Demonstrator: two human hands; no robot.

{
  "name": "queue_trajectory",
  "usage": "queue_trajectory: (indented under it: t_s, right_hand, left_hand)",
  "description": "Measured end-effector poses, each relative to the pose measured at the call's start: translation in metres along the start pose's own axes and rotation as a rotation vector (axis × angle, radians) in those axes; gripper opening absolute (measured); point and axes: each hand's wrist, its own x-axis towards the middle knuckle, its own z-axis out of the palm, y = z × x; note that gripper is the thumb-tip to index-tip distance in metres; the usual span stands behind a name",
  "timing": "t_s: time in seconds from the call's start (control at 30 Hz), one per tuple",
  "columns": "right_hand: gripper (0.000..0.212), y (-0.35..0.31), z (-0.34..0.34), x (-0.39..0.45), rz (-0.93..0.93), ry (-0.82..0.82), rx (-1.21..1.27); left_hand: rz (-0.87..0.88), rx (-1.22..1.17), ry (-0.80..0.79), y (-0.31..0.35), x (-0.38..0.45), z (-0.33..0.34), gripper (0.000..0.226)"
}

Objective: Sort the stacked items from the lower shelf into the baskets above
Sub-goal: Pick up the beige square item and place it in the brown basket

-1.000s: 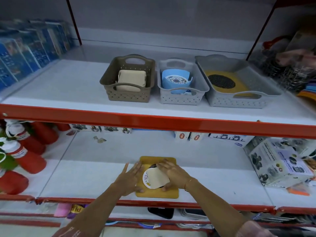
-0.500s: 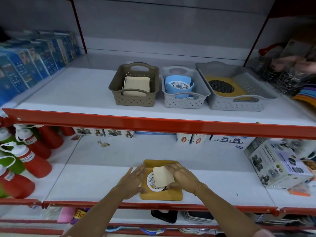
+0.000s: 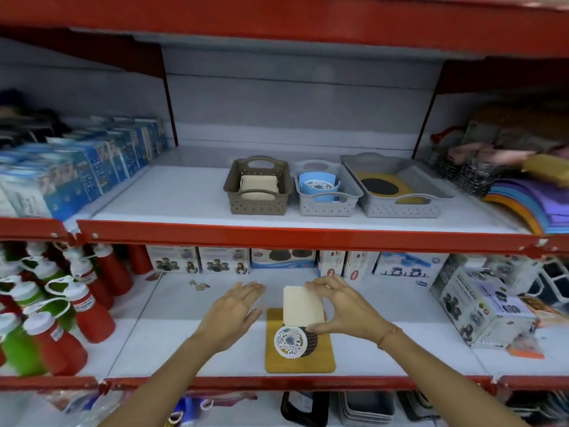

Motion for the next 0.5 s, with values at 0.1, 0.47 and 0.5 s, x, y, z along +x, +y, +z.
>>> queue_trajectory:
  t_s: [0.1,0.47,0.5]
  right_hand:
    - [0.092,-0.017,-0.026,0.0,-0.048,0.074,-0.016]
    - [0.08,-0.068,-0.116,0.036,-0.219,0.32,-0.069]
    - [0.08,-0.07,-0.124,0.043,-0.224,0.334,-0.069]
  left_hand:
    - [0.045,0.008,0.119,-0.001,0.0,-0.026,0.064]
    - [0.213,0.018,0.587,-0.001,0.042,-0.12,0.032]
    - [0.216,0.026,0.618,-0.003,0.049,-0.127,0.032]
